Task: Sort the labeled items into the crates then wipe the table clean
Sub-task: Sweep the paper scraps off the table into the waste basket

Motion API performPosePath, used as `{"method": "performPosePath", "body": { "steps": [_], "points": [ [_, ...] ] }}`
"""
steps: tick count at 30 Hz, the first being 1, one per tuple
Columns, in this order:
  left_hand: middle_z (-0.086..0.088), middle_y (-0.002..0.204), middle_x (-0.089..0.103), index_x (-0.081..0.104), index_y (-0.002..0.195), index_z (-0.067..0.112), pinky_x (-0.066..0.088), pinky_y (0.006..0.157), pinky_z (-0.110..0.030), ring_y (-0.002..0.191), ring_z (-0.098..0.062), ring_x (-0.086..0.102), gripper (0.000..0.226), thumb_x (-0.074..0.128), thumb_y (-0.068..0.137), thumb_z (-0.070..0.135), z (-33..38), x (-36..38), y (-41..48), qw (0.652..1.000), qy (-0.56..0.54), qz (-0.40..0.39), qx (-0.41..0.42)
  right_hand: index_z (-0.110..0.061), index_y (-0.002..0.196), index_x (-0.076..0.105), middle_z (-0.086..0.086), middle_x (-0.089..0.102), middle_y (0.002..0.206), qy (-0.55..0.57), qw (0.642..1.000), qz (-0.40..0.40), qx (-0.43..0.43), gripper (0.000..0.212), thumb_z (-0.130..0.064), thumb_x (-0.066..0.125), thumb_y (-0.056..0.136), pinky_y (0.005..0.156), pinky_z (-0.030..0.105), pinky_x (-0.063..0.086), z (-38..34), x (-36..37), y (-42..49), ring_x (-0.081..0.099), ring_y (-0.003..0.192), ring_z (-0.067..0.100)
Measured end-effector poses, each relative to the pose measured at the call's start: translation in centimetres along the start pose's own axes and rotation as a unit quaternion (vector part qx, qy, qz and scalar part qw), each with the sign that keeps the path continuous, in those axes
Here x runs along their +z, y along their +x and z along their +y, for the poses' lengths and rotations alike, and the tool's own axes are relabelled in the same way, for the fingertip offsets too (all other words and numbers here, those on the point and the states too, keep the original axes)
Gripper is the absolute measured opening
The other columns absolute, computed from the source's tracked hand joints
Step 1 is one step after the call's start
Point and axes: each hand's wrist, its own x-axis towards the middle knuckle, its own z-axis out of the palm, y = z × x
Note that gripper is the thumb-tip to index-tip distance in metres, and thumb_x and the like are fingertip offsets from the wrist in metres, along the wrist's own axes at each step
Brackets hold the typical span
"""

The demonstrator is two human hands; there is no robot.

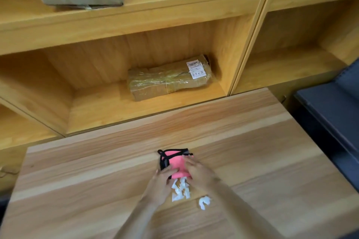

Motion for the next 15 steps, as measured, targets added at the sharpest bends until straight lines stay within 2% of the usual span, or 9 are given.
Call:
{"method": "performPosePath", "body": {
  "steps": [3, 7, 11, 15],
  "points": [
    [0.018, 0.151, 0.040, 0.055, 0.136, 0.037, 0.023, 0.113, -0.021, 0.145, -0.015, 0.030, 0.041, 0.053, 0.098, 0.023, 0.0, 0.3, -0.7, 1.000, 0.002, -0.008, -0.010, -0.009, 0.154, 0.026, 0.009, 0.029, 0.161, 0.024, 0.999, -0.022, 0.033, 0.065, -0.018, 0.054, 0.096, 0.112, 0.042, 0.040, -0.2, -0.1, -0.6, 0.037, 0.144, 0.028],
    [0.022, 0.153, 0.032, 0.052, 0.139, 0.040, 0.016, 0.118, -0.029, 0.147, -0.016, 0.025, 0.041, 0.049, 0.100, 0.027, 0.1, 1.7, -2.5, 0.999, -0.029, -0.015, -0.026, -0.012, 0.144, 0.033, 0.015, 0.055, 0.137, 0.009, 0.998, -0.035, 0.045, 0.053, -0.014, 0.051, 0.094, 0.091, 0.050, 0.053, -0.2, -0.1, -2.0, 0.060, 0.117, 0.033],
    [0.019, 0.154, 0.032, 0.051, 0.140, 0.039, 0.012, 0.120, -0.031, 0.148, -0.019, 0.024, 0.040, 0.047, 0.101, 0.031, 0.3, 3.3, -4.9, 0.998, -0.041, -0.016, -0.037, -0.013, 0.129, 0.043, 0.013, 0.064, 0.119, -0.003, 0.997, -0.053, 0.061, 0.034, -0.018, 0.049, 0.096, 0.082, 0.048, 0.055, -0.9, -0.1, -4.3, 0.065, 0.104, 0.030],
    [0.019, 0.156, 0.030, 0.047, 0.142, 0.043, 0.017, 0.119, -0.032, 0.148, -0.016, 0.023, 0.042, 0.047, 0.101, 0.033, 0.9, 4.6, -7.9, 0.997, -0.054, -0.023, -0.040, -0.018, 0.124, 0.042, 0.011, 0.065, 0.118, 0.003, 0.995, -0.067, 0.077, 0.029, -0.024, 0.049, 0.096, 0.082, 0.048, 0.055, -1.6, 0.9, -7.4, 0.066, 0.104, 0.028]
  ]
}}
